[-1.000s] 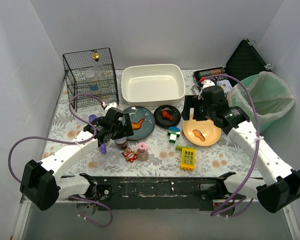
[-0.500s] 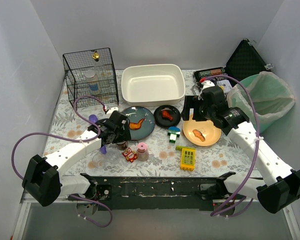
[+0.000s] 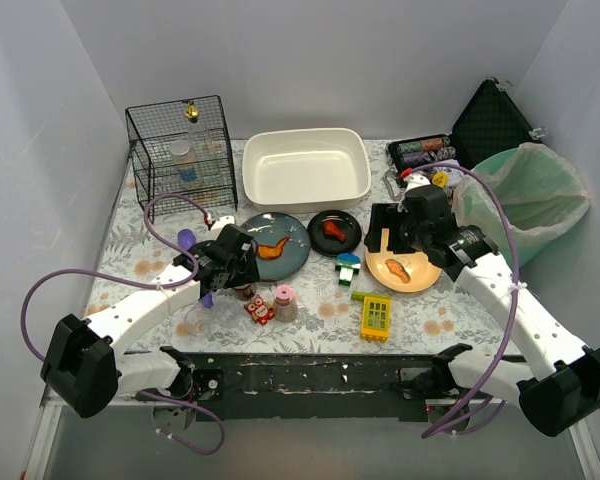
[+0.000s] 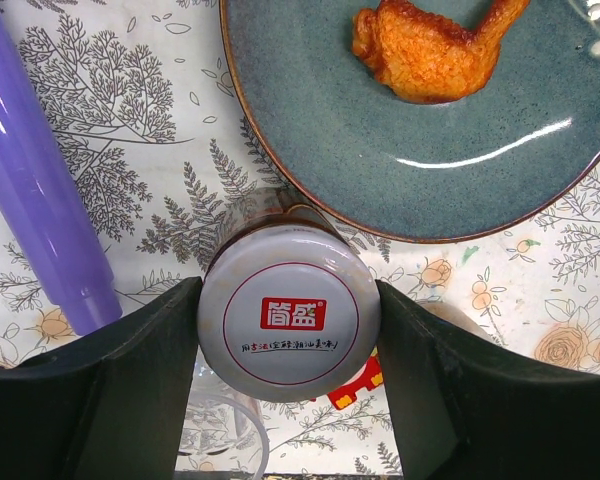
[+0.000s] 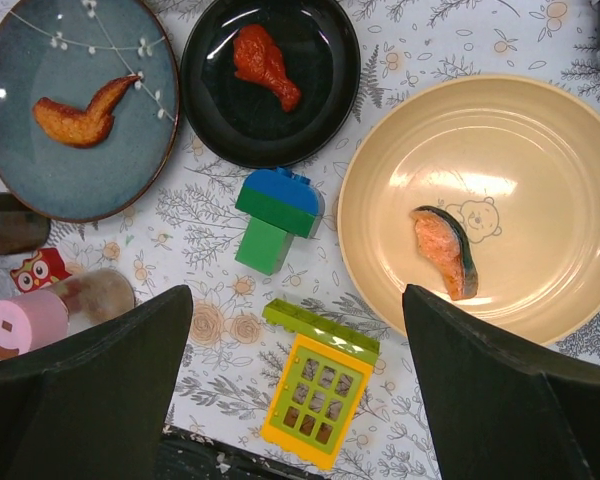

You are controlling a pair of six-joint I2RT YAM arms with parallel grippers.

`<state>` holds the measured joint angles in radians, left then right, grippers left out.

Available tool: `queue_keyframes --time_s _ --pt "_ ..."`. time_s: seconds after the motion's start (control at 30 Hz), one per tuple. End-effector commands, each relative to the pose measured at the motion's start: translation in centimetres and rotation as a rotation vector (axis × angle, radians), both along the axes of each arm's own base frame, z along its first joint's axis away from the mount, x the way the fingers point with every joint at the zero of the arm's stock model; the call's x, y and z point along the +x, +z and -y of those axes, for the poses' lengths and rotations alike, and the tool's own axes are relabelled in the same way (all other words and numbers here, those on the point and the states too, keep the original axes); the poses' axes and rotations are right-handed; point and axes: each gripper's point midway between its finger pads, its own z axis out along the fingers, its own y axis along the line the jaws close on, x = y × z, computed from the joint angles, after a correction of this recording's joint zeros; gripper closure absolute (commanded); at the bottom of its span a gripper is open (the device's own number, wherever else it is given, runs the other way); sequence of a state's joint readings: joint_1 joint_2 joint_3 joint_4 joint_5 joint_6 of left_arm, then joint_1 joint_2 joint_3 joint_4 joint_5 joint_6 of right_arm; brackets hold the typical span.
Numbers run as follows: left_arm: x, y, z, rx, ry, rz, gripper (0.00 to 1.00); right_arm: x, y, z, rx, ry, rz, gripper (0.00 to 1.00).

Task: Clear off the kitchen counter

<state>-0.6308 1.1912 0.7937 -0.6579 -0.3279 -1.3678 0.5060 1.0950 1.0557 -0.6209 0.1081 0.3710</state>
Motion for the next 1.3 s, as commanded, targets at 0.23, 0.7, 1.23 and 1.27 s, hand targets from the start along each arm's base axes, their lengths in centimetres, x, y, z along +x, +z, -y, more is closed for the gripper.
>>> queue_keyframes --time_s 0.23,0.7,1.23,1.27 --pt "3.8 8.5 1.0 -0.003 0.008 0.169 1.0 0.1 0.5 -0.1 0.027 -0.006 0.039 0.06" --pt "16.3 20.9 -7.0 0.032 0.124 0.484 1.0 -0.1 1.2 0.4 0.012 -0.008 0.058 0.06" --pt "24.0 22.1 -11.5 0.036 0.197 0.604 1.0 -0.4 1.2 0.6 0.001 -0.005 0.052 0.06" --pt "24.3 21.9 -11.5 0.028 0.193 0.608 1.0 -0.4 1.2 0.6 0.001 -0.005 0.052 0.06"
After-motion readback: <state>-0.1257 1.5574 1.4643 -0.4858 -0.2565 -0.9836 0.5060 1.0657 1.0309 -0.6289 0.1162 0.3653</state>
